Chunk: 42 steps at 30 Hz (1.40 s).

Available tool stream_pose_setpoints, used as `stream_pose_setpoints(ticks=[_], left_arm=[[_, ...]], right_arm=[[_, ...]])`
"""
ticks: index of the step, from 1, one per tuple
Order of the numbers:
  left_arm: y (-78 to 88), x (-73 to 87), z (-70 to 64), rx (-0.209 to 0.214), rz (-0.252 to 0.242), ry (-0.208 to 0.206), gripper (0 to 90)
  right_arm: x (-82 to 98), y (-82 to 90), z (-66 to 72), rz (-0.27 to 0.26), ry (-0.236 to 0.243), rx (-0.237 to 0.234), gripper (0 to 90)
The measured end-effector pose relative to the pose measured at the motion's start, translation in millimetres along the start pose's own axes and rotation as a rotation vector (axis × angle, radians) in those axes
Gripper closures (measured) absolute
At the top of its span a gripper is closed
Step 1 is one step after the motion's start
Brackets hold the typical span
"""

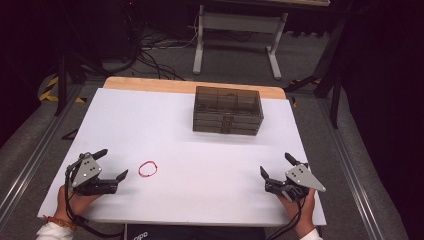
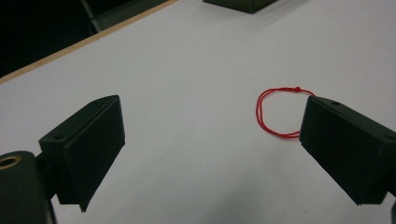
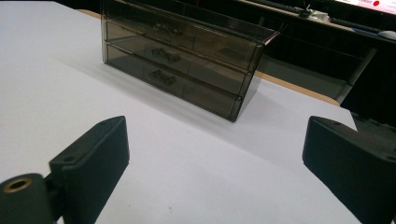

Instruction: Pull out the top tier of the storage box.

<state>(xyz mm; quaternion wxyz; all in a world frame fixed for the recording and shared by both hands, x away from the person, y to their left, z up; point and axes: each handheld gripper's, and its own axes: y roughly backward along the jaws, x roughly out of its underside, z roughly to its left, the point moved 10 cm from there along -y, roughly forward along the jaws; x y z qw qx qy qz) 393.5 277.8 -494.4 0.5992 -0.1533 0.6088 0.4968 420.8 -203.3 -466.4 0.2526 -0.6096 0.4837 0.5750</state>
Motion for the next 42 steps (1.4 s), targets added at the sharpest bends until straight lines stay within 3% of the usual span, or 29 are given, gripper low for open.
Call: stream_pose_setpoints(ticks=[4, 7, 12, 15, 17, 18, 19, 20, 22, 23, 27, 28, 33, 36, 40, 42], left_arm=[[0.1, 1.2, 1.0, -0.006, 0.005, 0.005, 7.8], [-0.1, 0.7, 0.3, -0.003, 0.006, 0.002, 7.8], [0.8, 2.3, 0.5, -0.004, 0.008, 0.006, 7.9], [1.9, 2.6, 0.7, -0.003, 0.006, 0.013, 8.0], [2.1, 2.3, 0.9, -0.002, 0.009, -0.001, 8.1], [2.1, 2.3, 0.9, -0.002, 0.009, -0.001, 8.2], [1.5, 2.1, 1.0, -0.002, 0.008, 0.005, 8.3], [0.5, 2.0, 1.3, -0.003, 0.009, 0.007, 8.3], [-1.1, 3.2, 1.2, -0.001, 0.017, 0.004, 8.3], [-2.6, 5.4, -0.1, 0.002, 0.029, -0.001, 8.6], [-3.4, 7.1, -2.8, 0.007, 0.039, -0.009, 8.9], [-3.2, 7.2, -3.1, 0.003, 0.040, -0.009, 8.9], [-3.1, 9.8, -3.1, -0.013, 0.052, -0.017, 8.9], [-2.3, 9.2, -1.7, -0.023, 0.049, -0.016, 9.0], [-2.7, 9.1, -1.8, -0.021, 0.054, -0.014, 9.0], [-3.9, 7.6, -1.9, -0.030, 0.058, -0.019, 9.7]], right_arm=[[2.4, -1.6, 2.9, 0.010, 0.006, -0.009, 9.2], [3.7, -2.1, 6.2, 0.019, 0.014, -0.025, 16.5], [-1.8, -17.1, 7.4, 0.052, 0.083, 0.030, 24.0], [-6.6, -26.2, 11.7, 0.045, 0.116, 0.035, 27.2], [-13.8, -45.7, 20.8, 0.046, 0.157, 0.028, 31.9], [-13.8, -45.7, 20.8, 0.046, 0.157, 0.028, 31.9], [-21.9, -60.7, 26.5, 0.038, 0.169, 0.024, 35.4], [-21.9, -60.7, 26.5, 0.038, 0.169, 0.024, 35.4], [-31.6, -76.5, 31.1, 0.023, 0.177, 0.014, 39.0], [-39.1, -92.1, 33.6, 0.004, 0.198, 0.031, 41.9], [-48.8, -119.9, 32.0, 0.019, 0.197, 0.064, 42.9], [-48.8, -119.9, 32.0, 0.019, 0.197, 0.064, 42.9], [-51.2, -140.9, 27.2, 0.033, 0.145, 0.081, 44.7], [-45.3, -153.1, 31.1, 0.074, 0.182, 0.088, 46.3], [-46.3, -157.0, 31.3, 0.069, 0.146, 0.073, 54.0], [-47.9, -158.8, 34.1, 0.072, 0.186, 0.090, 58.1]])
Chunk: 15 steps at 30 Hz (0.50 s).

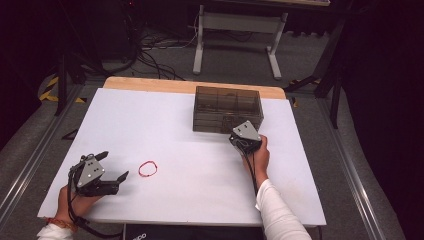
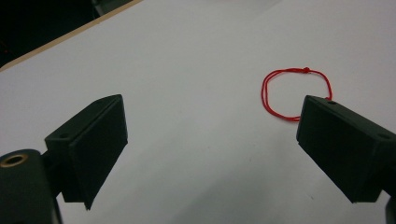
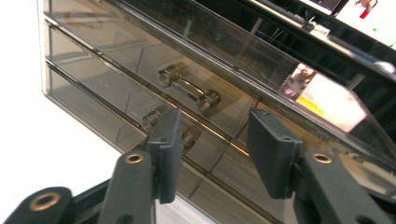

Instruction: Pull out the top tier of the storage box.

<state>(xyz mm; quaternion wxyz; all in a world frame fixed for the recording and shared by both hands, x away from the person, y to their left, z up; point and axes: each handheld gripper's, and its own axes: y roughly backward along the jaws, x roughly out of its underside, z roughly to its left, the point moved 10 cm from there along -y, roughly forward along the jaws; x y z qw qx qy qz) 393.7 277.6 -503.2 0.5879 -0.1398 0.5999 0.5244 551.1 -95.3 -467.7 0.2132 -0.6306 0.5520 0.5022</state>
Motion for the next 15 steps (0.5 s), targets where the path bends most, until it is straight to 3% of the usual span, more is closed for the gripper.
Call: stream_pose_setpoints(ticks=[5, 9, 11, 15], left_arm=[[-1.3, -1.6, -2.3, 0.006, 0.001, -0.011, 9.9], [-0.8, -1.2, -2.6, 0.002, 0.002, -0.012, 9.8], [1.4, -1.2, -1.1, -0.003, -0.005, -0.007, 9.9], [1.4, -1.0, -0.1, -0.003, -0.006, -0.002, 9.8]], right_arm=[[-0.5, -0.4, -2.5, 0.001, 0.007, 0.023, 66.1], [1.6, -1.2, -6.3, 0.012, 0.009, 0.043, 64.4], [3.0, -1.2, -9.4, 0.010, -0.014, 0.045, 62.8], [1.3, -1.9, -5.2, 0.006, 0.001, 0.041, 58.0]])
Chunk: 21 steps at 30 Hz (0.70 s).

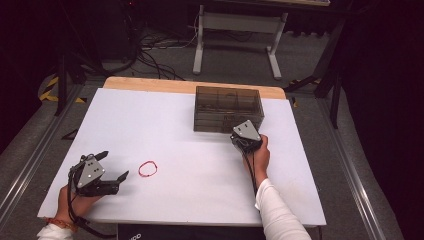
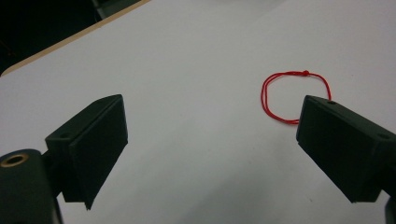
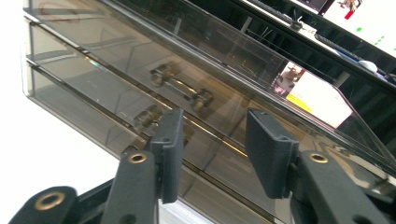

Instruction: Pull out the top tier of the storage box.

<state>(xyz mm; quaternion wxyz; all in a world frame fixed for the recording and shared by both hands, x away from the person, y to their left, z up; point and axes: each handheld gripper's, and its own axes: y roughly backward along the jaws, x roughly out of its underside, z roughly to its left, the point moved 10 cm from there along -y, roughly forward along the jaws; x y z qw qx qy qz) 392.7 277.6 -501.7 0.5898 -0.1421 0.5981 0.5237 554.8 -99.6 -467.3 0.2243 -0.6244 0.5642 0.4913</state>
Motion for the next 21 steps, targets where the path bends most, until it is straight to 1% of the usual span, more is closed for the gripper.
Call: stream_pose_setpoints(ticks=[2, 4, 6, 8, 10, 12, 13, 14, 15, 16, 18, 19, 21], left_arm=[[-0.1, -1.5, -0.8, 0.004, -0.007, -0.004, 9.8], [-0.5, -2.4, -1.0, 0.004, -0.009, -0.007, 9.8], [-0.6, -2.4, -1.2, 0.008, -0.010, -0.006, 9.7], [0.0, -2.5, -1.5, 0.014, -0.013, -0.011, 9.6], [0.2, -2.6, -1.7, 0.014, -0.015, -0.008, 9.6], [1.0, -3.0, -1.2, 0.014, -0.017, -0.010, 9.6], [1.4, -2.8, -0.6, 0.011, -0.017, -0.006, 9.6], [1.4, -2.8, -0.6, 0.011, -0.017, -0.006, 9.6], [1.3, -2.7, -0.5, 0.012, -0.017, -0.006, 9.6], [1.2, -2.7, -0.8, 0.014, -0.018, -0.005, 9.6], [1.2, -3.6, -2.1, 0.026, -0.024, -0.010, 9.5], [1.2, -4.4, -2.9, 0.022, -0.026, -0.009, 9.5], [0.9, -4.3, -3.0, 0.022, -0.025, -0.008, 9.5]], right_arm=[[-0.5, -1.2, 3.8, 0.000, 0.007, -0.004, 58.1], [-0.8, -2.9, 7.6, 0.002, 0.018, -0.006, 60.7], [-1.9, -3.7, 9.8, -0.002, 0.020, -0.001, 62.6], [-2.7, -4.1, 10.2, -0.005, 0.021, 0.014, 65.9], [-3.5, -4.3, 10.7, -0.010, 0.018, 0.018, 66.2], [-4.4, -4.7, 12.1, -0.013, 0.022, 0.028, 69.2], [-4.7, -4.9, 11.9, -0.017, 0.010, 0.044, 71.3], [-4.7, -4.9, 11.9, -0.017, 0.010, 0.044, 71.3], [-4.9, -4.8, 11.2, -0.019, 0.004, 0.054, 74.5], [-4.8, -4.9, 10.2, -0.019, 0.004, 0.063, 75.6], [-4.2, -5.1, 9.6, -0.018, -0.003, 0.064, 77.4], [-3.1, -5.3, 9.0, -0.013, -0.005, 0.073, 79.6], [-3.2, -5.3, 9.0, -0.012, -0.010, 0.072, 79.8]])
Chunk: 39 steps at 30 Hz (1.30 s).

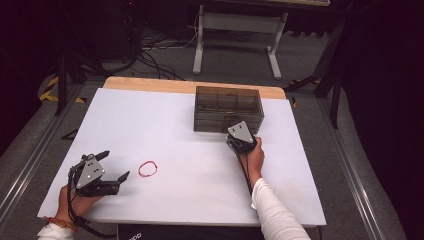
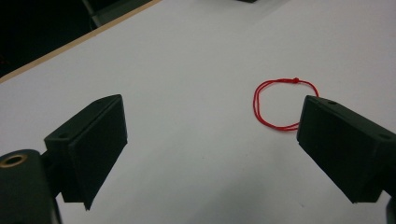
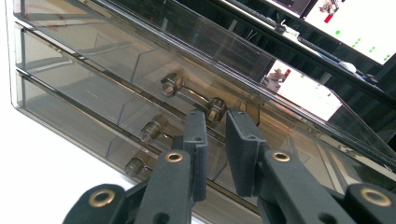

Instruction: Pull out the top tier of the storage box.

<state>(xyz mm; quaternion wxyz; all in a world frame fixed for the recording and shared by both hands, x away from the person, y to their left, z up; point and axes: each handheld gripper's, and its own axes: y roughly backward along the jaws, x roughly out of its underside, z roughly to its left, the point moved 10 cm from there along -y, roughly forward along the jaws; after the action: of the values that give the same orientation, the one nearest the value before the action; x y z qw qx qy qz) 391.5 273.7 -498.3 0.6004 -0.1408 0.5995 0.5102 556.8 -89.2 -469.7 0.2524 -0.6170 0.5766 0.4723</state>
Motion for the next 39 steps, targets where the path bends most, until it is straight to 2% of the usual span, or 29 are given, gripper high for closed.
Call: stream_pose_setpoints(ticks=[20, 39], left_arm=[[0.7, 1.3, 1.3, -0.003, 0.003, -0.003, 9.5], [-0.5, 1.5, 0.0, 0.001, 0.006, -0.005, 9.5]], right_arm=[[0.2, 1.2, 1.5, 0.010, 0.024, 0.038, 81.1], [0.4, 6.1, 3.4, 0.020, 0.035, 0.047, 81.0]])
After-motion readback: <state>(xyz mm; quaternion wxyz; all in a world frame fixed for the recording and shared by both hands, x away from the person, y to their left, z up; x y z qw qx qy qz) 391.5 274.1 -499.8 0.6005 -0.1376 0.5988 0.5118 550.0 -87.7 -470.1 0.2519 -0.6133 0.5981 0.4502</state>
